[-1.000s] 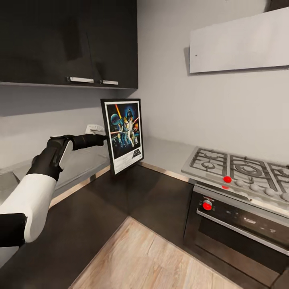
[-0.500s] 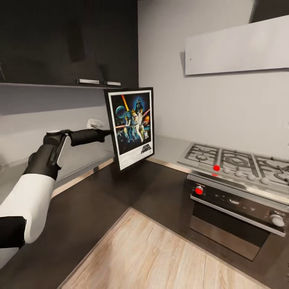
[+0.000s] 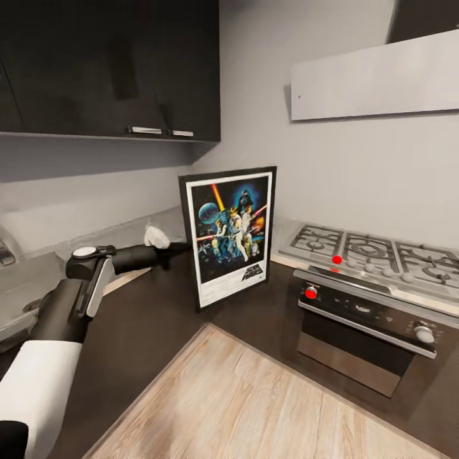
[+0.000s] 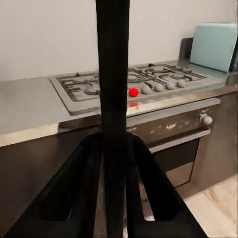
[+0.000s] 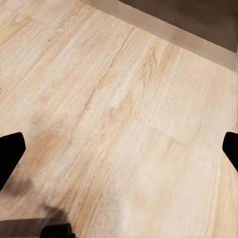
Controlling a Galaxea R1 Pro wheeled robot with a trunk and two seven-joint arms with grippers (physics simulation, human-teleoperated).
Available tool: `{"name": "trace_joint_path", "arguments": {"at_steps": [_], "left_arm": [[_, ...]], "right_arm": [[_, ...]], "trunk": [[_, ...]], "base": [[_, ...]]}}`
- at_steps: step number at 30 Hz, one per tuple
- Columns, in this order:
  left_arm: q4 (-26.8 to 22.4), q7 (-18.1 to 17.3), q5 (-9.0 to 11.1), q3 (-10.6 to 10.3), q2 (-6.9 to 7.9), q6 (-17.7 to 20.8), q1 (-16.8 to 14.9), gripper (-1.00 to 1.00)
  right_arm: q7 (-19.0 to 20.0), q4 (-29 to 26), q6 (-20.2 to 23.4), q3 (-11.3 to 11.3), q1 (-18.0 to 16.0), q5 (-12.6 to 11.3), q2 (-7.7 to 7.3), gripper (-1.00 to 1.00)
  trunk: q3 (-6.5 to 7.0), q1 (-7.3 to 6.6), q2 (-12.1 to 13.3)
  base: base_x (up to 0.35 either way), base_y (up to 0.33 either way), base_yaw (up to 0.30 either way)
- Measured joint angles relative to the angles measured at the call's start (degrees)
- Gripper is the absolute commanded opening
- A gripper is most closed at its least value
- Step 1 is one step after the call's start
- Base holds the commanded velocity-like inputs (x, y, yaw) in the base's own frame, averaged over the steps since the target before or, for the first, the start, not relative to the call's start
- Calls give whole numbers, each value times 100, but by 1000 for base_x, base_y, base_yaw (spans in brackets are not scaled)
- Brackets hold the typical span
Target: Pick up the poster from the kitchen countertop and hang it on one of the wall nails in the kitchen.
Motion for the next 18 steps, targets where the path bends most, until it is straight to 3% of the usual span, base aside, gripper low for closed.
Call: {"name": "trace_joint_path", "arguments": {"at_steps": [5, 7, 8, 14, 15, 16, 18], "left_arm": [[-618, -200, 14, -4, 2, 2, 833, -100], [-738, -230, 8, 0, 3, -8, 1256, -100], [-769, -247, 5, 1, 9, -26, 1620, -100], [-769, -319, 15, 4, 11, -37, 1869, -100], [-768, -346, 15, 4, 11, -39, 1900, -100], [-764, -401, 15, 4, 11, -41, 1926, -100], [-760, -478, 17, 0, 11, -42, 1944, -100]], "right_arm": [[0, -393, 17, 2, -62, 6, -174, 100], [3, -726, 25, 3, -70, 8, -205, 100], [7, -1078, 13, 4, -74, 10, -214, 100], [1, -1693, 16, -32, -69, 6, -260, 100], [0, -1879, 29, -122, -68, 0, -290, 100], [4, -2161, 93, -376, -66, 1, -314, 100], [14, -2666, 494, -666, -64, 19, -342, 100]], "trunk": [[0, 0, 0], [0, 0, 0], [1, 0, 0], [0, 0, 0], [1, 0, 0], [1, 0, 0], [1, 0, 0]], "base": [[-2, 0, 0], [0, 0, 0], [0, 0, 0], [0, 0, 0], [0, 0, 0], [0, 0, 0], [0, 0, 0]]}}
